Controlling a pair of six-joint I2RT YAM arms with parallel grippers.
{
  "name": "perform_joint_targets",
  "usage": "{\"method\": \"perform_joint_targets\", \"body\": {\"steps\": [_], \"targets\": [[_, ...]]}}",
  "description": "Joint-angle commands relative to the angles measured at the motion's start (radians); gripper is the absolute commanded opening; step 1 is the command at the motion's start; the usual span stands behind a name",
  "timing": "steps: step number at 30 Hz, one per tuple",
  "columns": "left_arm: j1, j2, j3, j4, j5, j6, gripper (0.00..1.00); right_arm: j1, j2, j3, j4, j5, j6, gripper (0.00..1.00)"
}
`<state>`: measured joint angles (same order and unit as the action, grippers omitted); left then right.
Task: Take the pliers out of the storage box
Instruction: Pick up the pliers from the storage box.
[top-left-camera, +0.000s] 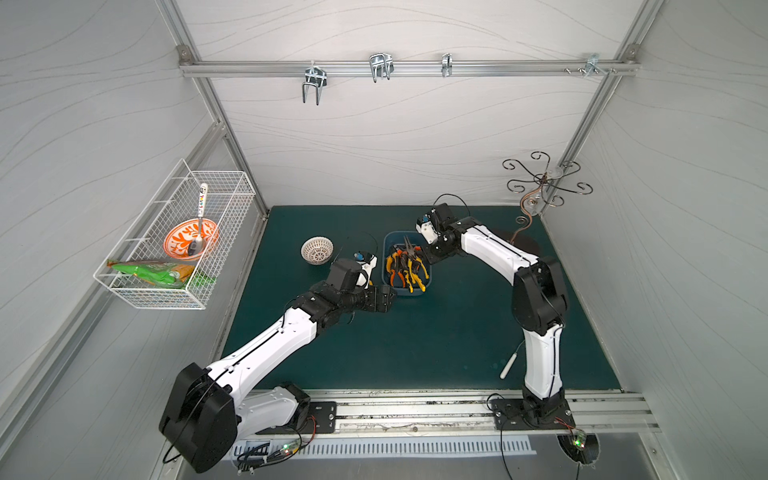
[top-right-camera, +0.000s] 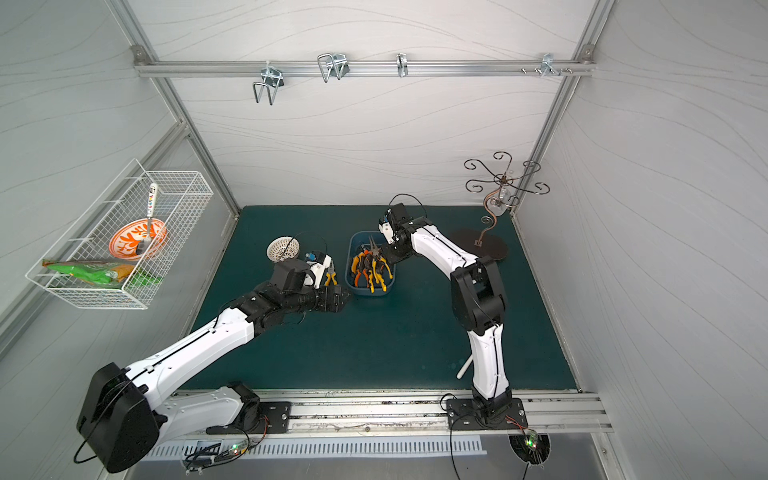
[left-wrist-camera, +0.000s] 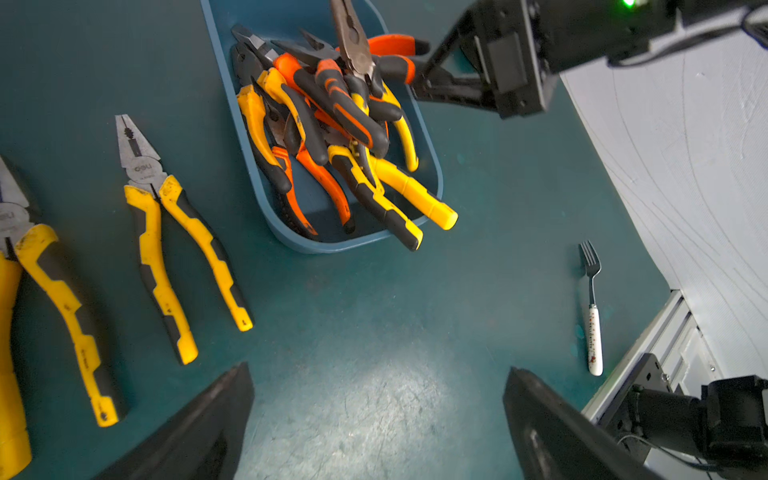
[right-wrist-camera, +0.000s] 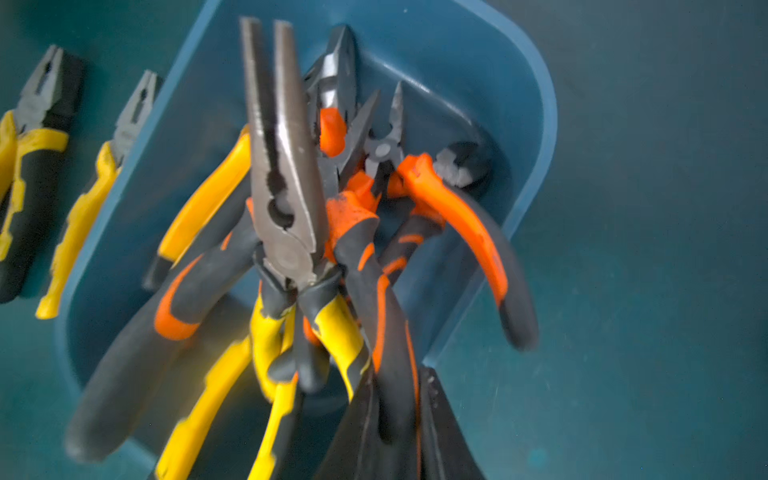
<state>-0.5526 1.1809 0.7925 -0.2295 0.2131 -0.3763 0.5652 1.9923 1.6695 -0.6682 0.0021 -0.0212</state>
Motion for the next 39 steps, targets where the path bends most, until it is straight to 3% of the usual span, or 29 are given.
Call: {"method": "perform_joint_targets", "body": {"steps": [1,5,9,17,24,27,32,39], "targets": [[-0.002,0.012,0.052,0.120,0.009,-0.054,1.00,0.036,-0.107,-0.091,0.120,0.027,0.018,0.00],[-0.001,0.044,0.064,0.176,0.024,-0.100,1.00,0.053,-0.175,-0.193,0.218,0.111,0.038,0.00],[-0.002,0.084,0.087,0.202,0.027,-0.127,1.00,0.052,-0.156,-0.152,0.221,0.211,0.052,0.00],[-0.003,0.103,0.110,0.200,0.016,-0.136,1.00,0.051,-0.147,-0.050,0.252,0.196,0.021,0.00],[0.006,0.079,0.105,0.241,-0.018,-0.191,1.00,0.054,-0.216,-0.122,0.304,0.169,0.046,0.00],[0.031,0.068,0.096,0.322,-0.004,-0.274,1.00,0.059,-0.266,-0.183,0.337,0.174,0.070,0.00],[0.106,0.125,0.084,0.545,0.010,-0.521,0.93,0.065,-0.369,-0.293,0.407,0.138,0.134,0.00],[0.125,0.304,0.259,0.612,0.101,-0.626,0.86,0.084,-0.476,-0.379,0.450,0.087,0.218,0.00]]}}
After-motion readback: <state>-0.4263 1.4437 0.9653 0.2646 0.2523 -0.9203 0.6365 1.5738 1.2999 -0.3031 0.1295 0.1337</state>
